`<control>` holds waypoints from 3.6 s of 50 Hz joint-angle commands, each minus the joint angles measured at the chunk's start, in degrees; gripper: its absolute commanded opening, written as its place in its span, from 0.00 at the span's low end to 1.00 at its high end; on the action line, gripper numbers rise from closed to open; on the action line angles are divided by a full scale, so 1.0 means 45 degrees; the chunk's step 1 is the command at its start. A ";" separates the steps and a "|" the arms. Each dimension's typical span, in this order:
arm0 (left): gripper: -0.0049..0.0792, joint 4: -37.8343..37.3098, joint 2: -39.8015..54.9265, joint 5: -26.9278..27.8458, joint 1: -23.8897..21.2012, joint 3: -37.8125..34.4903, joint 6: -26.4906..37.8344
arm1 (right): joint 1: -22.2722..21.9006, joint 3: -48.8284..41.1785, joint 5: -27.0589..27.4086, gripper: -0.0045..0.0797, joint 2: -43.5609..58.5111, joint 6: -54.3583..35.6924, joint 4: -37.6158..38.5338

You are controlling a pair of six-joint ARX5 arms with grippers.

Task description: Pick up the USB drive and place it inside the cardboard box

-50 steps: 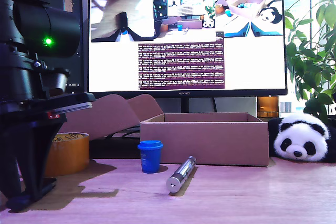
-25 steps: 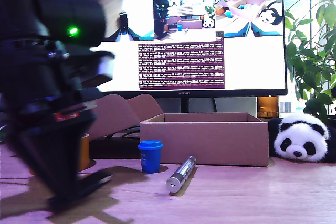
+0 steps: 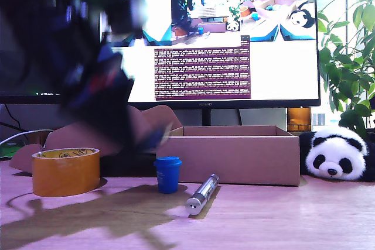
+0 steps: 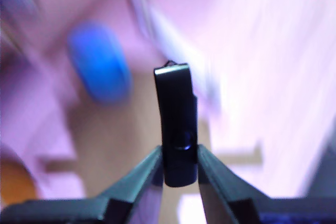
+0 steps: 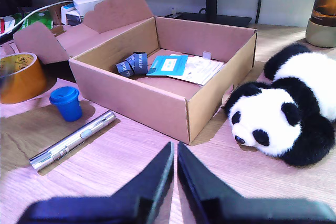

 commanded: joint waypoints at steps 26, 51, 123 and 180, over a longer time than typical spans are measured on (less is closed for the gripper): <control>0.10 0.7946 0.2025 0.0010 0.0024 0.0034 0.0019 | 0.0879 -0.0141 -0.1005 0.04 0.0126 0.1292 0.1229; 0.11 0.8354 0.5464 0.0010 0.0024 0.2788 0.0019 | 0.1044 0.0131 -0.1166 0.04 0.0126 0.1195 0.2487; 0.11 0.0442 0.9525 0.0636 0.1073 0.8223 -0.1078 | 0.1044 0.0146 -0.1161 0.04 0.0126 0.1205 0.2419; 0.03 -0.0185 0.8014 0.0583 0.0840 0.8223 -0.1088 | 0.1039 0.0146 -0.0967 0.04 0.0126 0.1205 0.1802</control>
